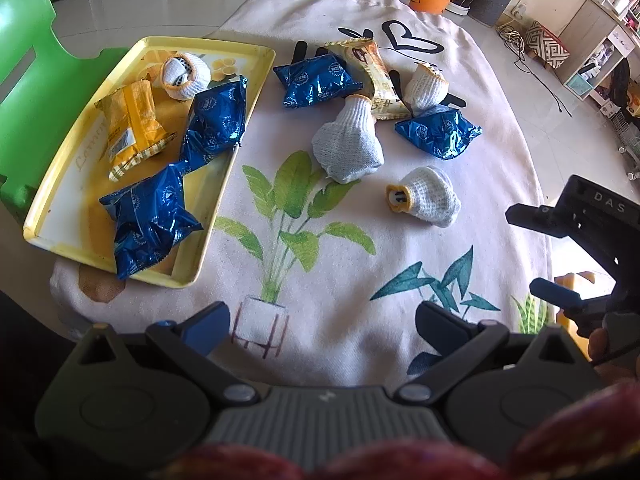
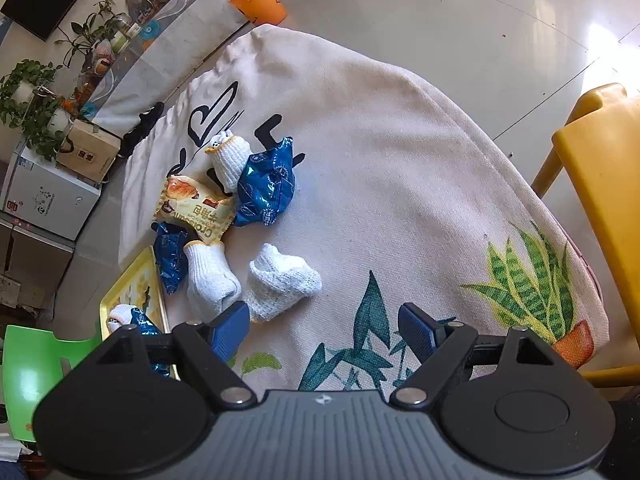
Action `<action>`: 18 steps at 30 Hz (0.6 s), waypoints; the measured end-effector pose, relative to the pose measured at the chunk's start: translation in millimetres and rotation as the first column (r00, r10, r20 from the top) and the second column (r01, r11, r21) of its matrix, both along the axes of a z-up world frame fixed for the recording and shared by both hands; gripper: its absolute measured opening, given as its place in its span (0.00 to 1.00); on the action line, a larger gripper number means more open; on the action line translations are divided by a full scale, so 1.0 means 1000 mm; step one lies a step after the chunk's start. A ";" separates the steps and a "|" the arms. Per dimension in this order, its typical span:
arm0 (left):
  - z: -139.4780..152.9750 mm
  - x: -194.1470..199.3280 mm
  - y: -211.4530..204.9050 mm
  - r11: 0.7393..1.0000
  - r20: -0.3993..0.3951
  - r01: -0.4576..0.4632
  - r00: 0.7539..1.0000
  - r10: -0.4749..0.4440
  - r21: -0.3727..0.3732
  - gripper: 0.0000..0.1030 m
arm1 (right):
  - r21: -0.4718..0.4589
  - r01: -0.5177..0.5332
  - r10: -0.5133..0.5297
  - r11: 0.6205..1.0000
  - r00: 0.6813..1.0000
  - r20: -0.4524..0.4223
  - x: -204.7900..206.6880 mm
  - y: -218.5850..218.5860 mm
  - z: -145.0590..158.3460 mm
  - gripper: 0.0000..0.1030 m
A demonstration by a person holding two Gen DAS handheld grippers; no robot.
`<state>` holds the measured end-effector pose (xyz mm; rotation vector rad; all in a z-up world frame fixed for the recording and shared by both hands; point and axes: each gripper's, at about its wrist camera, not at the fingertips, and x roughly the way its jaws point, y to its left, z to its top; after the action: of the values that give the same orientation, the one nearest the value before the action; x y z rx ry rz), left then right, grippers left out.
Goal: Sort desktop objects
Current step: 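Move both open tools back over the remaining pile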
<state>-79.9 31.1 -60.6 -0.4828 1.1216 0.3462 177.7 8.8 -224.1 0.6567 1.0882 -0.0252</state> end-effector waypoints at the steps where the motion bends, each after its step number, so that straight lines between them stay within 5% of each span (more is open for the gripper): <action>1: -0.001 0.001 0.000 1.000 -0.002 -0.002 1.000 0.002 0.000 0.99 | 0.004 0.002 -0.002 1.000 1.000 -0.004 0.000 0.000 -0.001 0.80; 18: -0.009 0.044 0.014 0.998 0.012 -0.062 0.998 0.062 -0.025 0.99 | 0.030 0.012 -0.011 0.999 1.000 -0.026 0.004 0.004 -0.007 0.80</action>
<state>-36.1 44.8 -69.3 -0.5414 1.1014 0.3838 181.9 13.2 -231.1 0.6915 1.1115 -0.0270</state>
